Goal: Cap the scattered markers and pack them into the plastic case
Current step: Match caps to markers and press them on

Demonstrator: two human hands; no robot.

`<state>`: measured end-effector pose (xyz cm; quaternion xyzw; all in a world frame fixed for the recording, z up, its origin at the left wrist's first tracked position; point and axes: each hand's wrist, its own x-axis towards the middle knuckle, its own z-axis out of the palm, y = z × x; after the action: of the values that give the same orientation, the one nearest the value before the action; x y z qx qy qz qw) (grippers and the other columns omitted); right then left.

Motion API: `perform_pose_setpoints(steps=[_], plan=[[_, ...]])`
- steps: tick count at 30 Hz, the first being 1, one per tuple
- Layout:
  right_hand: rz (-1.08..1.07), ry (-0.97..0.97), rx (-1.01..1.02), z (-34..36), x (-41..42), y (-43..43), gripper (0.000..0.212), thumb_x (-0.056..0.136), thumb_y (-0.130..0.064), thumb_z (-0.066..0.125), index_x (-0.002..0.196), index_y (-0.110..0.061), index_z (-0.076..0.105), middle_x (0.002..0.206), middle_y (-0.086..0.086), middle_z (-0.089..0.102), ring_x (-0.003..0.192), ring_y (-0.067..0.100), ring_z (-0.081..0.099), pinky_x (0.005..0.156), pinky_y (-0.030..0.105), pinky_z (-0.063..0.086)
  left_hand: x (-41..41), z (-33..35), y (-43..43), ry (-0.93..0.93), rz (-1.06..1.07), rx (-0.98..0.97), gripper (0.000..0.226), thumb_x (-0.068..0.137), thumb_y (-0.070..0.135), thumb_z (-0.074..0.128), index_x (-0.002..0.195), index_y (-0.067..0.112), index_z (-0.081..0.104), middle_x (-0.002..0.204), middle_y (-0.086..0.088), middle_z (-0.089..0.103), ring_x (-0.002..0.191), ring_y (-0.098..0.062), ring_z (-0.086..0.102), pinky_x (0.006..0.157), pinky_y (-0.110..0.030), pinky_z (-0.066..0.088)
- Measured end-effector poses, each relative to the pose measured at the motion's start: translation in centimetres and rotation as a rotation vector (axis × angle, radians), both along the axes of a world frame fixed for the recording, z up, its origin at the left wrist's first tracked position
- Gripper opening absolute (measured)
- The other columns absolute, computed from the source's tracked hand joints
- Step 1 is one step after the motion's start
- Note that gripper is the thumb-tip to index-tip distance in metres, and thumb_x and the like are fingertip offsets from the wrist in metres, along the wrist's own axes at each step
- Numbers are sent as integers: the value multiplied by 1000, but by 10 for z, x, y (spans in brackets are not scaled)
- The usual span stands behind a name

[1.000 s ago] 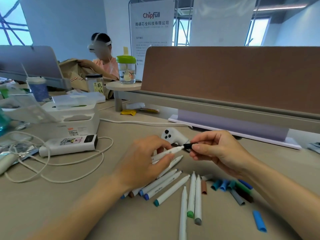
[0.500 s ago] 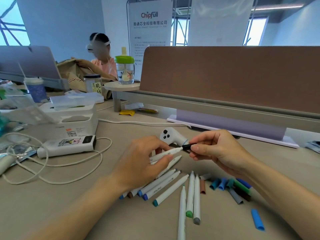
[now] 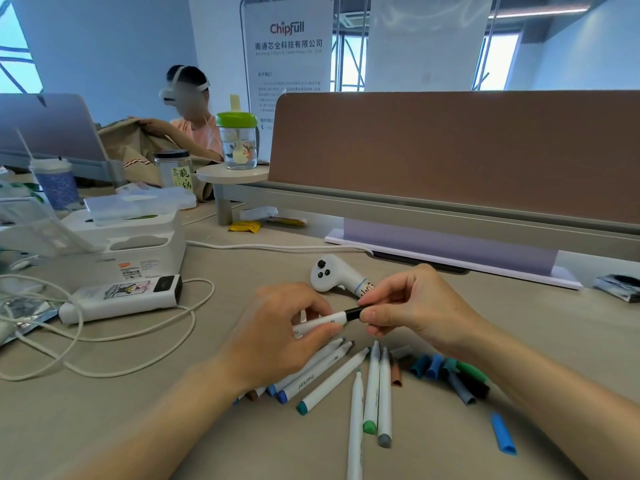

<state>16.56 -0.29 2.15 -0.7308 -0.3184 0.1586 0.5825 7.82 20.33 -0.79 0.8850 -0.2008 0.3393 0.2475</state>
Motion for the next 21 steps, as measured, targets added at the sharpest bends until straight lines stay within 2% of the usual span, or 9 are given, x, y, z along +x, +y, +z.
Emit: perform_pose_setpoints(steps=[3, 6, 9, 11, 14, 15, 17, 19, 21], plan=[[-6, -39, -55, -6, -1, 1, 10, 79, 6, 73, 87, -1, 74, 69, 10, 74, 64, 20, 72, 63, 25, 58, 2, -4, 0, 29, -33, -7, 15, 81, 33, 75, 83, 19, 73, 71, 22, 56, 57, 9, 46, 55, -3, 31], [-3, -75, -97, -8, -1, 5, 10, 81, 3, 73, 87, -5, 74, 69, 5, 74, 63, 16, 71, 64, 23, 57, 4, -5, 2, 58, -24, -35, 15, 81, 35, 74, 80, 20, 72, 68, 19, 59, 54, 3, 47, 52, -6, 31], [20, -88, -139, 5, 8, 6, 10, 81, -8, 76, 91, -7, 74, 74, 7, 74, 66, 16, 70, 65, 23, 56, 6, -4, 10, 83, 26, -108, 11, 79, 29, 78, 79, 20, 72, 67, 19, 60, 56, 1, 51, 52, -6, 33], [-59, -141, -216, 14, 28, 0, 16, 80, -17, 79, 94, -11, 74, 73, 3, 71, 63, 15, 67, 64, 25, 55, 8, -4, 17, 94, 77, -127, 11, 80, 27, 78, 79, 19, 73, 68, 17, 62, 59, 1, 53, 53, -7, 35], [-232, -238, -406, 12, 62, -11, 30, 74, -24, 85, 97, -13, 70, 63, -3, 67, 58, 14, 64, 65, 36, 57, 10, -3, 27, 105, 158, -161, 8, 81, 23, 79, 80, 18, 73, 68, 15, 63, 63, 0, 55, 55, -8, 38], [-248, -294, -514, 8, 70, -13, 35, 73, -28, 86, 100, -13, 69, 63, -4, 69, 57, 10, 64, 67, 34, 57, 9, -2, 28, 109, 170, -166, 7, 81, 22, 79, 80, 18, 73, 68, 15, 63, 64, 0, 55, 56, -8, 39], [-241, -389, -687, -2, 78, -10, 43, 74, -35, 84, 109, -16, 67, 66, -6, 72, 58, -1, 63, 66, 21, 49, 8, 0, 28, 112, 169, -154, 6, 81, 20, 79, 80, 17, 73, 67, 15, 62, 64, 4, 55, 57, -6, 39], [-227, -392, -719, -10, 82, -3, 49, 75, -37, 83, 116, -16, 68, 72, -10, 73, 67, -4, 64, 67, 17, 45, 6, 1, 26, 121, 165, -147, 6, 81, 20, 78, 81, 16, 74, 66, 17, 60, 65, 8, 54, 59, -4, 40], [-221, -359, -699, -16, 84, 5, 46, 75, -31, 82, 116, -14, 70, 77, -11, 74, 71, -1, 68, 70, 17, 50, 6, 1, 26, 128, 178, -161, 5, 81, 21, 78, 81, 18, 73, 66, 17, 59, 65, 9, 54, 61, -5, 40]])
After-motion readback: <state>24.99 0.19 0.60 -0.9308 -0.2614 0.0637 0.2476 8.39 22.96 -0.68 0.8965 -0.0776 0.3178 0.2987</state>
